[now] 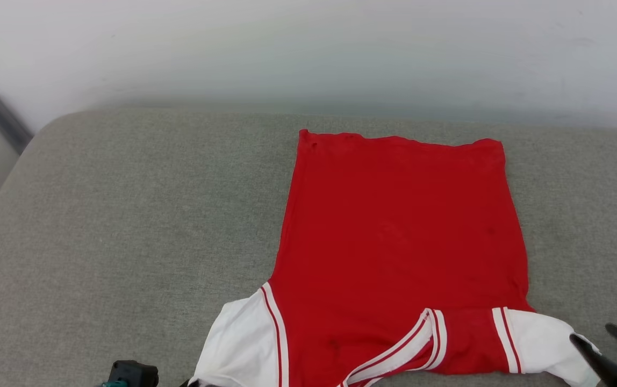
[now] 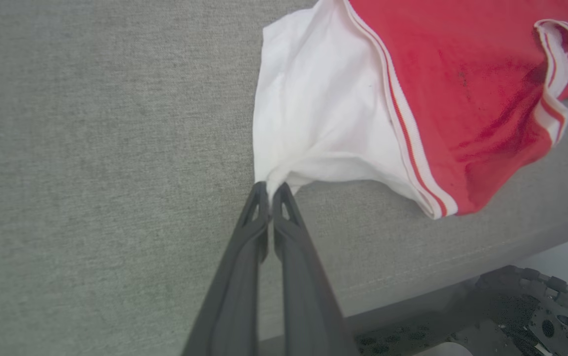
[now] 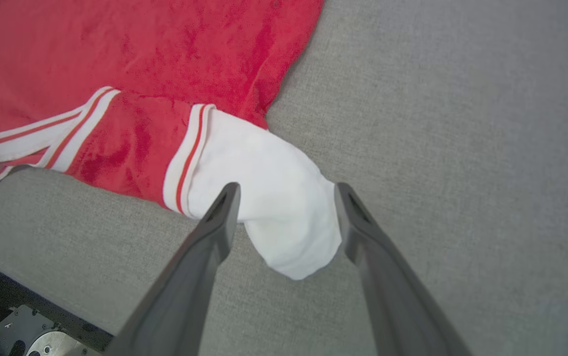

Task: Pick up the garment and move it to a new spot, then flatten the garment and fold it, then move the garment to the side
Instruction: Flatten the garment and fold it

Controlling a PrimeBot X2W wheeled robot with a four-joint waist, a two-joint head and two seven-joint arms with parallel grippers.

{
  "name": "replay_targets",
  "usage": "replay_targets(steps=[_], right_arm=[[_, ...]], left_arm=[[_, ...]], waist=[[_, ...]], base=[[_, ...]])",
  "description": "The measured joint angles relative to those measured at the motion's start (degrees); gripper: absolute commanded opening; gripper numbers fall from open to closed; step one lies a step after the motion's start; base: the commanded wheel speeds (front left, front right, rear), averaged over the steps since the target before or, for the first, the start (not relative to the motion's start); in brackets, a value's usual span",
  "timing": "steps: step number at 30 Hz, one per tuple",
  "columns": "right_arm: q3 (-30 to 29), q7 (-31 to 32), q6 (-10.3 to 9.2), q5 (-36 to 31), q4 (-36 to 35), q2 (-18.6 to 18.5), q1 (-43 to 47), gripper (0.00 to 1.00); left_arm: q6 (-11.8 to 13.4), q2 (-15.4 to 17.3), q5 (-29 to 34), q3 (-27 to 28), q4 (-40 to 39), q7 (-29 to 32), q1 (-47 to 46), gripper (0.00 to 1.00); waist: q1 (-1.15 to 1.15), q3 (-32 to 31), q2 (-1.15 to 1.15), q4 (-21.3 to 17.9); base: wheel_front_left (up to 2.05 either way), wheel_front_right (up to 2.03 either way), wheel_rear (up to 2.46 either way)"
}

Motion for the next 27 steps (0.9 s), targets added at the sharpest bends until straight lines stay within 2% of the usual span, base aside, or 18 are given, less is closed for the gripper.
replay_targets(steps=[2, 5, 9, 12, 19, 27], right_arm=[[-0.8, 1.3, -0.01, 1.1, -1.4, -0.3, -0.8, 1.0], [-3.7, 7.1, 0.0, 2.9, -5.2, -1.0, -4.0, 1.0], [-7.6, 18.2, 0.0, 4.8, -6.8, -1.1, -9.9, 1.0], [-11.5, 28.3, -0.01, 5.5, -5.7, 0.3, -16.7, 1.0], [-15.7, 42.2, -0.01, -2.9, 0.1, 2.7, -36.6, 1.0], [-18.7, 48.4, -0.01, -15.6, 9.4, 5.7, -53.4, 1.0]], left_arm=[[0.0, 0.3, 0.3, 0.0, -1.0, 0.3, -0.1, 0.0], [0.3, 1.3, 0.8, -0.2, -4.9, 1.3, -0.4, 0.0], [0.9, 2.9, 1.7, -0.4, -11.5, 3.2, -1.3, 0.0], [1.0, 4.0, 2.5, -0.7, -16.5, 5.3, -2.8, 0.0], [0.5, 5.0, 4.5, -0.9, -24.5, 8.7, -7.6, 0.0], [0.0, 3.4, 8.6, -2.9, -28.1, 10.3, -11.5, 0.0]], waist=[[0.0, 0.3, 0.0, 0.3], [0.01, 1.7, 0.0, 1.1], [0.0, 4.6, 0.0, 2.6], [0.01, 7.6, 0.0, 4.1], [0.02, 15.7, 0.0, 8.8], [0.03, 23.5, 0.0, 15.3]], base=[[0.0, 0.0, 0.0], [0.0, 0.0, 0.0], [0.0, 0.0, 0.0], [0.0, 0.0, 0.0], [0.0, 0.0, 0.0], [0.0, 0.0, 0.0]])
